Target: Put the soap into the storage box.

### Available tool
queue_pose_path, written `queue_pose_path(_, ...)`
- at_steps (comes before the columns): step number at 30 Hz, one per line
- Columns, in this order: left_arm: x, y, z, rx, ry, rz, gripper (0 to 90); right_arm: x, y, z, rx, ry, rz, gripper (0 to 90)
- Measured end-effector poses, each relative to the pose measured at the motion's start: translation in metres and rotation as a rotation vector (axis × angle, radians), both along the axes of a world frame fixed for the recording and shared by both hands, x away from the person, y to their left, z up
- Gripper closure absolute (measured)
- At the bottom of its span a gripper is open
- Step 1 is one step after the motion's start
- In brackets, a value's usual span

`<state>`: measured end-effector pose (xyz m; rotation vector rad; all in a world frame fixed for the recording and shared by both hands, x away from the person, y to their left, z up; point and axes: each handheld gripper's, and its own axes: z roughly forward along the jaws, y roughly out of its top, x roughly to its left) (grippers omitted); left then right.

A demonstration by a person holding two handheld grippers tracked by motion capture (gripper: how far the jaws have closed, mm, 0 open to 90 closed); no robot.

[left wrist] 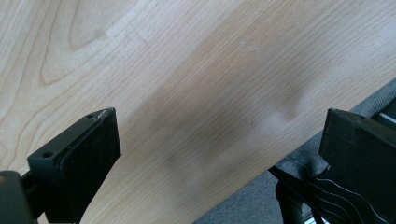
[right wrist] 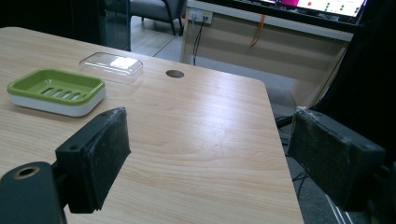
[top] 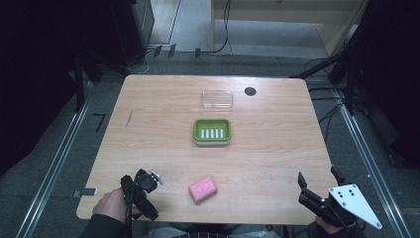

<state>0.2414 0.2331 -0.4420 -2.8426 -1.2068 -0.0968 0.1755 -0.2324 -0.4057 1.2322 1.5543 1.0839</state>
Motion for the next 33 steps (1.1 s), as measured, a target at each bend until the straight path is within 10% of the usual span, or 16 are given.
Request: queue_pose_path(33, 0.012, -0.043, 0.016, -0.113, -0.064, -0.159, 0.0, 0.001, 0.001, 0.0, -0.01, 0.019, -0.002, 13.1)
